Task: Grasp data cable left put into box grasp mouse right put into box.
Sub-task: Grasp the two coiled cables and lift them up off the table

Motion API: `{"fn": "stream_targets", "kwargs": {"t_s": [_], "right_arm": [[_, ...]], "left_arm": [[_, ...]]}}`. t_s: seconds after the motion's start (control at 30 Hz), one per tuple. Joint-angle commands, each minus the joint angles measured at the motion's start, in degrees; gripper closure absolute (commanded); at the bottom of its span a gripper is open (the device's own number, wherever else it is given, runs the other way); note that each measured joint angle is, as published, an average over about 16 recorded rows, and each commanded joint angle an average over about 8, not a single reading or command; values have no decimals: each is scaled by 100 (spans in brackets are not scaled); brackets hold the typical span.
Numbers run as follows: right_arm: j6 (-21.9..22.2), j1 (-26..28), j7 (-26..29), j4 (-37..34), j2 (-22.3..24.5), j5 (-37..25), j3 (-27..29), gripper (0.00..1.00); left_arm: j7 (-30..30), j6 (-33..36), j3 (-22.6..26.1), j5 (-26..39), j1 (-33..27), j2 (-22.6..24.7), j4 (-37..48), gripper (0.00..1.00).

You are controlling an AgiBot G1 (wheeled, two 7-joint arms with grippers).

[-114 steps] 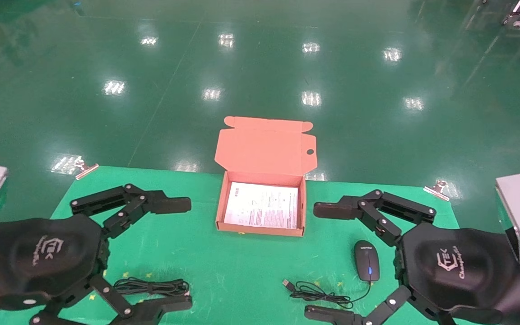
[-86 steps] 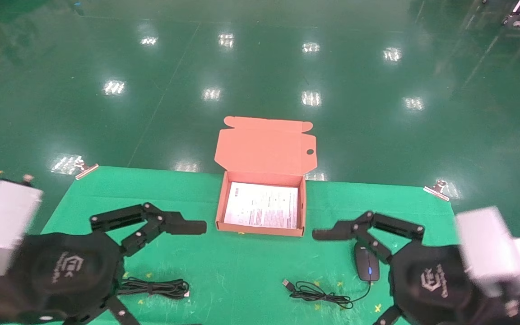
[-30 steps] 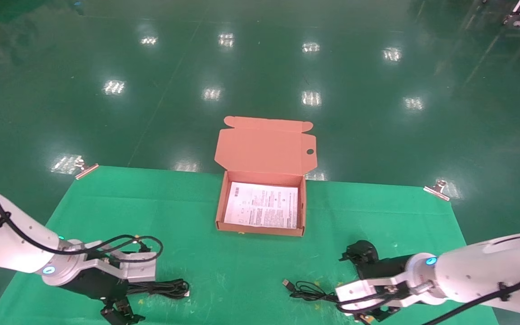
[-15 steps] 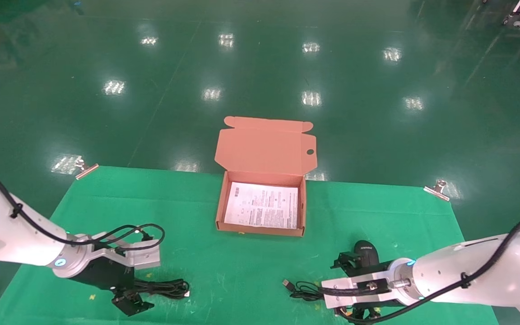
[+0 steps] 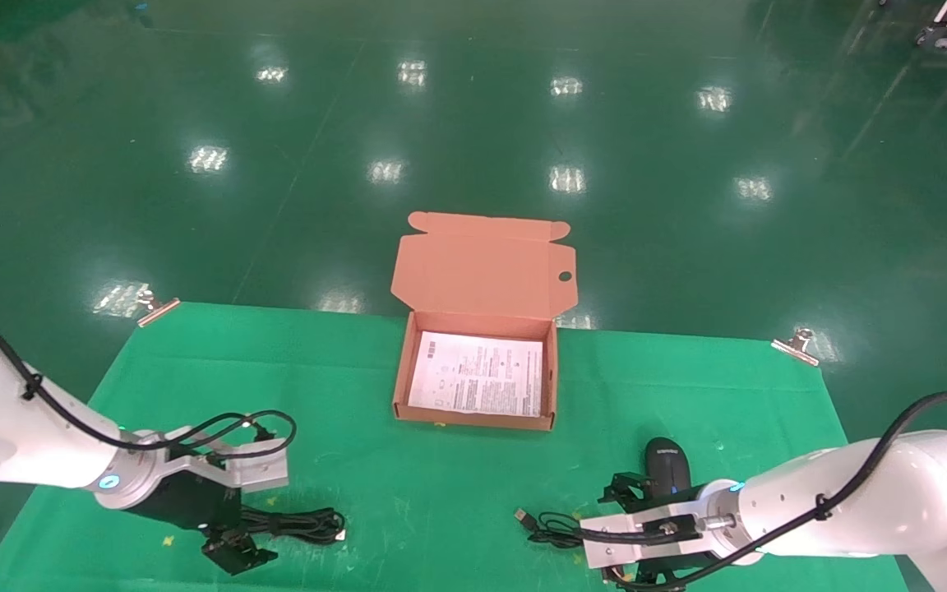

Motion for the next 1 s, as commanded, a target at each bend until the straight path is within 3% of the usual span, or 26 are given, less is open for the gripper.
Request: {"fn": "stream_targets", "kwargs": {"t_s": [0.03, 1.0], "right_arm": [[9, 3, -11, -25, -10, 4, -1, 100], [-21, -1, 41, 77, 30, 0, 8, 100]], "left_arm": [[13, -13, -3, -2, 1, 7, 30, 100], [-44, 34, 3, -10, 9, -27, -97, 100]]}}
